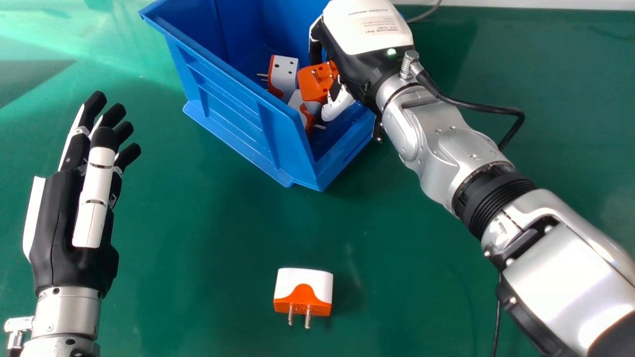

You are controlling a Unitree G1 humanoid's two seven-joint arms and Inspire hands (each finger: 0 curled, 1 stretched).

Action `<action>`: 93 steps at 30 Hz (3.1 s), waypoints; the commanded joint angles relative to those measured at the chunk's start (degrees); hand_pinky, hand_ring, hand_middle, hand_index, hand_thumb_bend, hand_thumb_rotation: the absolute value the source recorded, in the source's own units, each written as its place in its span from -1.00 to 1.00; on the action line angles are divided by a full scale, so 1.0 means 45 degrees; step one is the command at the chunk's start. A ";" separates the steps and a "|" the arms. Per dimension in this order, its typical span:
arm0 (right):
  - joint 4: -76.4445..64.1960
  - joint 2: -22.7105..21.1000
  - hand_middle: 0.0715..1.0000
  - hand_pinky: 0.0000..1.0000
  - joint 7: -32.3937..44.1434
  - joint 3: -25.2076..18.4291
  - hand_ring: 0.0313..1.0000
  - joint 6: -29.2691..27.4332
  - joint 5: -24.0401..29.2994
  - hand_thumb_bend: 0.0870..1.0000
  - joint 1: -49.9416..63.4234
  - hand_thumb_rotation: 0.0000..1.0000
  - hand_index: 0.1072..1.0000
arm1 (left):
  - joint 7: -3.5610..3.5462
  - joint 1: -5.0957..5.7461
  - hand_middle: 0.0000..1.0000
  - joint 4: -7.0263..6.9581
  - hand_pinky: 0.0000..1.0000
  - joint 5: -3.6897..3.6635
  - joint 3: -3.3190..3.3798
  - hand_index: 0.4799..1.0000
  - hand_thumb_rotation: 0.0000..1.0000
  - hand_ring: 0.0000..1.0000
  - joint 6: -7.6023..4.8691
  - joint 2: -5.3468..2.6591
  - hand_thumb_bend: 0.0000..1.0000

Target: Pick all objects and put in blue box

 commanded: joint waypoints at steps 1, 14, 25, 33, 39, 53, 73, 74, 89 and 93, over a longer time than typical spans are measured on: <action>-0.0093 -0.0123 -0.16 -0.37 -0.0420 0.0125 -0.25 0.0109 -0.0134 -0.05 -0.0291 -0.98 -0.09 | -0.0009 -0.0057 0.83 -0.0262 0.78 -0.0022 0.0064 0.69 0.57 0.82 -0.0232 0.0058 -0.04; 0.0364 0.0058 0.11 -0.16 -0.1013 0.0221 -0.04 0.0025 0.0062 0.23 0.0205 -0.53 0.15 | -0.0034 -0.0150 0.80 -0.0190 0.77 -0.0015 0.0088 0.62 0.56 0.80 -0.0299 0.0120 -0.03; 0.0403 0.0106 0.35 0.06 -0.0678 0.0537 0.23 0.0448 -0.0128 0.31 0.0349 -0.37 0.37 | -0.0009 -0.0102 0.80 -0.0244 0.78 0.0067 0.0088 0.59 0.57 0.80 -0.0297 0.0145 -0.01; 0.0289 0.0101 0.79 0.42 -0.0581 0.0512 0.68 0.0562 -0.0090 0.39 0.0256 -0.01 0.75 | 0.0045 -0.0170 0.79 -0.0223 0.77 0.0067 0.0082 0.57 0.57 0.79 -0.0256 0.0124 -0.02; 0.0023 0.0021 0.88 0.48 -0.0530 0.0498 0.77 0.0622 -0.0100 0.40 0.0227 0.06 0.82 | 0.0036 -0.0198 0.79 -0.0194 0.76 0.0052 0.0080 0.57 0.57 0.79 -0.0278 0.0123 -0.02; -0.2282 -0.1204 0.86 0.49 -0.0735 0.0820 0.76 0.0574 -0.0683 0.05 0.0834 -0.25 0.80 | 0.0024 -0.0160 0.79 -0.0253 0.76 0.0090 0.0044 0.59 0.57 0.79 -0.0241 0.0132 -0.02; -1.4900 -0.5482 0.70 0.32 0.1529 -0.2095 0.61 0.1257 -0.1586 -0.27 0.6459 -0.97 0.63 | -0.0173 -0.0323 0.85 -0.0105 0.77 -0.0070 -0.0010 0.75 0.53 0.83 -0.0152 0.0118 0.02; -1.5665 -0.5633 0.69 0.31 0.1866 -0.2389 0.60 0.1370 -0.1557 -0.26 0.6931 -0.97 0.62 | -0.0160 -0.0330 0.85 -0.0102 0.77 -0.0037 -0.0009 0.75 0.53 0.83 -0.0150 0.0120 0.02; -2.1764 -0.5908 0.68 0.26 0.2429 -0.5726 0.56 -0.0117 -0.0768 -0.04 1.6163 -0.58 0.64 | -0.0311 0.0029 0.88 -0.0540 0.81 -0.0036 -0.0180 0.78 0.49 0.86 -0.0036 0.0039 0.03; -2.1890 -0.5200 0.65 0.24 0.1496 -0.5784 0.52 -0.0841 -0.0806 0.02 1.7823 -0.40 0.63 | -0.0265 0.0206 0.90 -0.0637 0.83 0.0004 -0.0253 0.80 0.50 0.87 -0.0049 -0.0035 0.02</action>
